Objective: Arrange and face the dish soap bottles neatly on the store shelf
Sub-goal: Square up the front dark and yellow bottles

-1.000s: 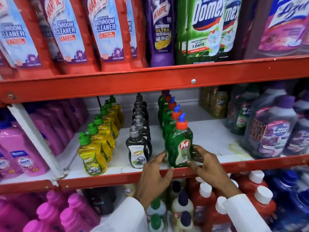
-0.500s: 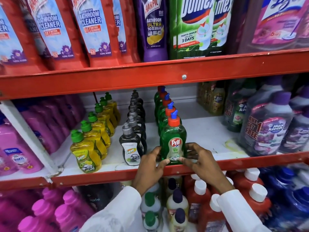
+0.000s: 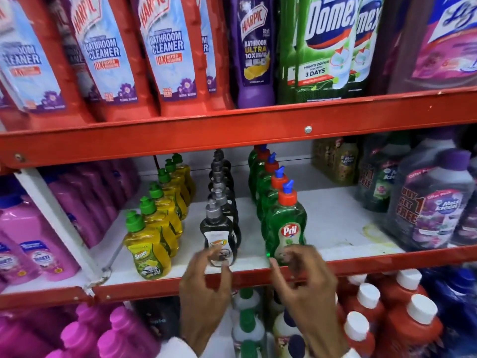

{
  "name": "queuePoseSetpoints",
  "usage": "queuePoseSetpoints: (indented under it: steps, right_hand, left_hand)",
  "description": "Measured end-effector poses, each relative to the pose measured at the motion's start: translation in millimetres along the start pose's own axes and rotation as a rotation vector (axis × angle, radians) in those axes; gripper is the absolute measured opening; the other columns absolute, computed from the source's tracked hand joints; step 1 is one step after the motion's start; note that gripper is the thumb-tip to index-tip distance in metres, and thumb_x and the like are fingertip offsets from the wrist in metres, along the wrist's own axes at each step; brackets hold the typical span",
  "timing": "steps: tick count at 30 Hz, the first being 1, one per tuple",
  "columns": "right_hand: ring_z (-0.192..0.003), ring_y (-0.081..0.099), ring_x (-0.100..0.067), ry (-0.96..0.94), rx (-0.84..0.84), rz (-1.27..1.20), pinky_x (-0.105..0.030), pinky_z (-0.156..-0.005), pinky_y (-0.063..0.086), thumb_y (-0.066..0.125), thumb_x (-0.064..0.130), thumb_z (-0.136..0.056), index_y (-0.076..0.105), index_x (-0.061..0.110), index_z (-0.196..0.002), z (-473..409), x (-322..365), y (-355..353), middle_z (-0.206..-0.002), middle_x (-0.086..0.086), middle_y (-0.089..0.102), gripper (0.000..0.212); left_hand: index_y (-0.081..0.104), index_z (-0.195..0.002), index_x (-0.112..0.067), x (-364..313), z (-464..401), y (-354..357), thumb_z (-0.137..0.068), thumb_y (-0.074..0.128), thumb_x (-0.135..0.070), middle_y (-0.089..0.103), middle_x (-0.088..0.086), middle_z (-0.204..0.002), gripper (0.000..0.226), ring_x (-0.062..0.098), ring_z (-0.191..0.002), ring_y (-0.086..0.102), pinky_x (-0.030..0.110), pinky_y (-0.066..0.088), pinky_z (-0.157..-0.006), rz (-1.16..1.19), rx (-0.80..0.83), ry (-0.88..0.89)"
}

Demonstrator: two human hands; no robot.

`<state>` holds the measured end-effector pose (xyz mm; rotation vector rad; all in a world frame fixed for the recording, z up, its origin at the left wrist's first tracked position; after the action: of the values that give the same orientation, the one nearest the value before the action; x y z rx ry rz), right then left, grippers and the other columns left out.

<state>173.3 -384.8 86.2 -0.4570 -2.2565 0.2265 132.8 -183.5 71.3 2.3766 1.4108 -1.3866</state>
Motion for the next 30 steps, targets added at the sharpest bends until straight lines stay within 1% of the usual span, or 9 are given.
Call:
queuePoseSetpoints:
  steps: [3, 5, 7, 9, 12, 15, 19, 25, 30]
  right_hand:
    - [-0.087, 0.061, 0.002, 0.01, 0.232, 0.03, -0.015, -0.085, 0.053, 0.07, 0.016, -0.087, 0.06, 0.029, -0.113, -3.0, 1.5, 56.1, -0.11, 0.008, 0.064, 0.03]
    - [-0.102, 0.062, -0.009, 0.036, 0.33, 0.071, -0.029, -0.096, 0.053, 0.064, 0.016, -0.089, 0.053, 0.024, -0.129, -10.2, -3.1, 85.1, -0.124, 0.004, 0.061, 0.042]
    - [-0.112, 0.06, -0.017, 0.023, 0.419, 0.123, -0.027, -0.1, 0.048, 0.06, 0.018, -0.09, 0.048, 0.02, -0.135, -14.3, -5.7, 104.3, -0.126, -0.002, 0.062, 0.046]
    - [-0.112, 0.062, -0.019, 0.022, 0.475, 0.16, -0.028, -0.098, 0.048, 0.056, 0.02, -0.092, 0.05, 0.018, -0.134, -16.1, -8.0, 112.3, -0.124, -0.004, 0.064, 0.042]
    - [-0.11, 0.064, -0.019, 0.049, 0.47, 0.147, -0.027, -0.097, 0.048, 0.055, 0.018, -0.095, 0.055, 0.016, -0.13, -18.7, -9.0, 110.4, -0.122, -0.005, 0.067, 0.036]
    - [-0.109, 0.064, -0.017, 0.076, 0.45, 0.124, -0.027, -0.099, 0.048, 0.056, 0.017, -0.095, 0.056, 0.017, -0.129, -17.7, -10.1, 103.2, -0.122, -0.004, 0.068, 0.033]
    - [-0.11, 0.063, -0.014, 0.073, 0.437, 0.125, -0.028, -0.1, 0.048, 0.055, 0.018, -0.096, 0.056, 0.018, -0.128, -15.3, -10.0, 98.7, -0.123, -0.001, 0.067, 0.032]
    - [-0.104, 0.062, -0.01, 0.091, 0.44, 0.137, -0.018, -0.094, 0.044, 0.054, 0.025, -0.098, 0.056, 0.017, -0.126, -14.7, -10.5, 98.8, -0.121, -0.003, 0.068, 0.029]
    - [-0.105, 0.064, -0.013, 0.114, 0.419, 0.137, -0.027, -0.097, 0.05, 0.056, 0.027, -0.096, 0.056, 0.018, -0.126, -13.1, -12.5, 98.6, -0.12, -0.003, 0.069, 0.031]
  left_hand:
    - [0.055, -0.121, -0.02, 23.2, -23.9, -10.7, -0.082, 0.071, -0.015, 0.059, -0.005, -0.118, 0.042, 0.008, -0.103, 0.058, 0.021, 0.044, -0.093, -0.067, -0.009, -0.033]
    - [0.054, -0.126, -0.014, 31.4, -36.3, -6.0, -0.08, 0.074, -0.011, 0.058, -0.005, -0.12, 0.05, 0.009, -0.104, 0.058, 0.015, 0.041, -0.092, -0.112, 0.111, -0.03]
    - [0.059, -0.122, -0.011, 34.5, -41.8, 0.2, -0.081, 0.074, -0.011, 0.065, -0.003, -0.111, 0.043, -0.005, -0.091, 0.062, -0.001, 0.038, -0.08, -0.126, 0.228, -0.021]
    - [0.063, -0.115, -0.011, 36.4, -43.8, 2.5, -0.082, 0.073, -0.01, 0.069, -0.005, -0.101, 0.035, -0.023, -0.077, 0.059, -0.008, 0.037, -0.07, -0.117, 0.282, -0.031]
    - [0.065, -0.112, -0.013, 42.1, -44.0, 1.3, -0.08, 0.076, -0.01, 0.067, -0.012, -0.096, 0.033, -0.032, -0.076, 0.054, -0.008, 0.039, -0.068, -0.061, 0.304, -0.028]
    - [0.065, -0.111, -0.019, 47.8, -41.3, 3.3, -0.08, 0.078, -0.013, 0.074, -0.008, -0.101, 0.035, -0.022, -0.08, 0.063, 0.001, 0.05, -0.072, 0.011, 0.347, -0.033]
    - [0.066, -0.113, -0.023, 53.5, -40.9, 6.2, -0.079, 0.08, -0.022, 0.077, -0.007, -0.106, 0.037, -0.008, -0.085, 0.071, 0.024, 0.062, -0.081, 0.043, 0.351, -0.046]
    - [0.066, -0.116, -0.023, 60.0, -41.6, 6.8, -0.077, 0.08, -0.029, 0.078, -0.005, -0.108, 0.042, -0.002, -0.089, 0.073, 0.034, 0.063, -0.084, 0.058, 0.357, -0.077]
    - [0.064, -0.118, -0.026, 61.2, -41.2, 6.0, -0.077, 0.079, -0.034, 0.077, -0.005, -0.11, 0.044, 0.0, -0.091, 0.073, 0.036, 0.063, -0.085, 0.061, 0.369, -0.09]
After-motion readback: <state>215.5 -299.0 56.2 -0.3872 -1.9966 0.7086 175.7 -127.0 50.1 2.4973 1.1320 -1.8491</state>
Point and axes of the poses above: each hand's wrist, its own z-axis away from the middle knuckle, its own y-axis out of the palm, x = y × z, the point moved 5 cm from there along -z, towards the middle knuckle
